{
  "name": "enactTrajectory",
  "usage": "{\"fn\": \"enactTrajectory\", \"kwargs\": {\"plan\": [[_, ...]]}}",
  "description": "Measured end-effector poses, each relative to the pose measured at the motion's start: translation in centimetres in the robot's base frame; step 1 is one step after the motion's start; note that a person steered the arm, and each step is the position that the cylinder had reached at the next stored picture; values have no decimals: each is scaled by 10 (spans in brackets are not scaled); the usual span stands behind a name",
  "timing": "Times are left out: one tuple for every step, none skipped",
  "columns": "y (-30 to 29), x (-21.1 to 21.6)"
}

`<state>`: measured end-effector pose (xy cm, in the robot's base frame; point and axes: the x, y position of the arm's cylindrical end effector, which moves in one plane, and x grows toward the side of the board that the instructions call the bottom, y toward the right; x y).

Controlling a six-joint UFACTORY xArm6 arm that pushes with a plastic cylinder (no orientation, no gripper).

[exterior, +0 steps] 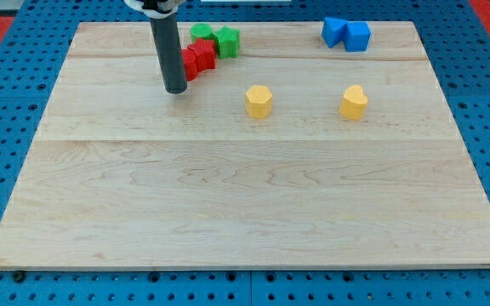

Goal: Move your arm right to the yellow hexagon

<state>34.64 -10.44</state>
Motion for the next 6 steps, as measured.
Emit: {"fn": "enactTrajectory", "kwargs": {"plan": [[2, 0], [23, 2], [68, 1], [93, 1], [139, -24], [154, -53]]}}
